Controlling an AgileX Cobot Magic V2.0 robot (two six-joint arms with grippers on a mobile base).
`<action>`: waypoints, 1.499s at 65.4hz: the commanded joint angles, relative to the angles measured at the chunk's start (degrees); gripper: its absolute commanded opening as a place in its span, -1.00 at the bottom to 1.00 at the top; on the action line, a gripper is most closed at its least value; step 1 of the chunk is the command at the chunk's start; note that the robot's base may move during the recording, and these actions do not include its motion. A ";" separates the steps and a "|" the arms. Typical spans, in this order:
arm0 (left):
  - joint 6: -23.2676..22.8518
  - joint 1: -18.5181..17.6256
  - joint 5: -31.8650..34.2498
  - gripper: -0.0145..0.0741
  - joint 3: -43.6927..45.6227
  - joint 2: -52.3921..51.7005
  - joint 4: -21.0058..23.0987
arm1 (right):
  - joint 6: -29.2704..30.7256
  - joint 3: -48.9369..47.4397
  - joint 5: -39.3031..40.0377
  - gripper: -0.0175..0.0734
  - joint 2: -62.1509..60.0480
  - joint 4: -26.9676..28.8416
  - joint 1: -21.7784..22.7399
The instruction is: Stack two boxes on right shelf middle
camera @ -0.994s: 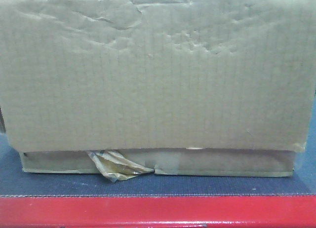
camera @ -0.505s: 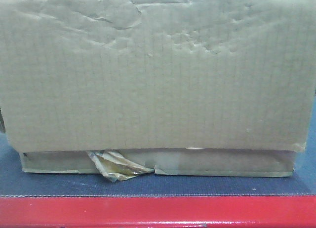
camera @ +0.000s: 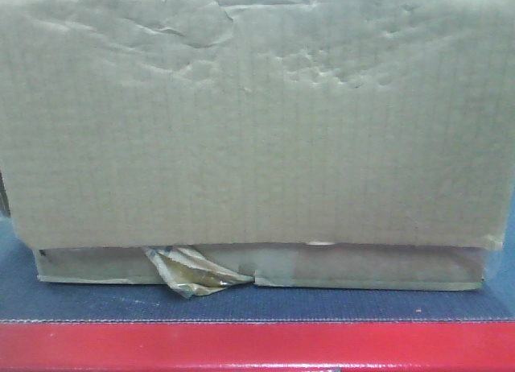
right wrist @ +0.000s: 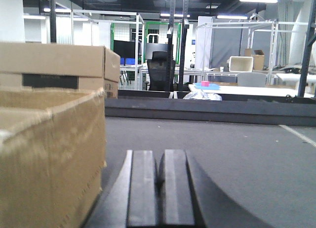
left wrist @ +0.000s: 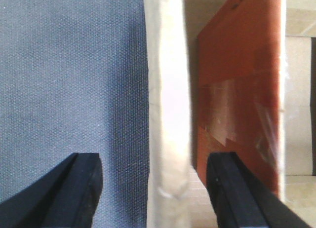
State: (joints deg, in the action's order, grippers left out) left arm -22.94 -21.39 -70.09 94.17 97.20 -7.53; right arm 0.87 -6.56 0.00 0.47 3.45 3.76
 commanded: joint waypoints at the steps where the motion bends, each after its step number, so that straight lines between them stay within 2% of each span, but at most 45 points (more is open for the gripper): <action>1: 0.20 -0.04 0.13 0.13 -0.03 -0.27 -0.12 | -1.48 -5.64 -9.33 -0.98 2.34 1.66 0.34; 11: 0.20 -0.04 0.13 0.13 -0.03 -0.27 -0.12 | -1.95 -14.44 -25.23 -0.98 11.74 1.66 0.34; 23: 0.20 -0.04 0.13 0.13 -0.03 -0.27 -0.12 | -2.07 -25.19 -44.00 -0.98 28.91 1.66 0.34; 29: 0.20 -0.04 0.13 0.13 -0.03 -0.27 -0.12 | -1.97 -29.34 -49.25 -0.98 36.02 1.66 0.34; 44: 0.20 -0.04 0.13 0.13 -0.03 -0.27 0.21 | -1.97 -34.93 -51.23 -0.98 46.77 1.70 0.34; 56: 0.20 -0.04 0.13 0.13 -0.03 -0.27 0.59 | -3.35 -36.40 -45.23 -0.98 52.65 1.90 0.34; 65: 0.20 -0.04 0.13 0.13 -0.03 -0.27 0.83 | -5.73 -44.68 -52.81 -0.97 60.21 1.90 0.34; 72: 0.20 -0.04 0.13 0.13 -0.03 -0.27 0.83 | -7.43 -52.47 -55.43 -0.92 66.29 0.51 0.06; 78: 0.20 -0.04 0.13 0.13 -0.03 -0.27 0.83 | -12.36 -59.38 -58.65 -0.92 70.27 -4.87 -2.36; 85: 0.20 -0.04 0.13 0.13 -0.03 -0.27 0.83 | -17.79 -66.88 -62.59 -0.92 74.49 -12.89 -7.39; 98: 0.20 -0.04 0.13 0.13 -0.03 -0.27 0.83 | -17.91 -81.83 -67.91 -0.92 81.61 -12.58 -14.14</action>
State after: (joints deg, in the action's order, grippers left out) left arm -22.67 -21.39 -70.09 94.17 97.20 -6.98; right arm -16.53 -82.40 -64.84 79.83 -8.13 -8.48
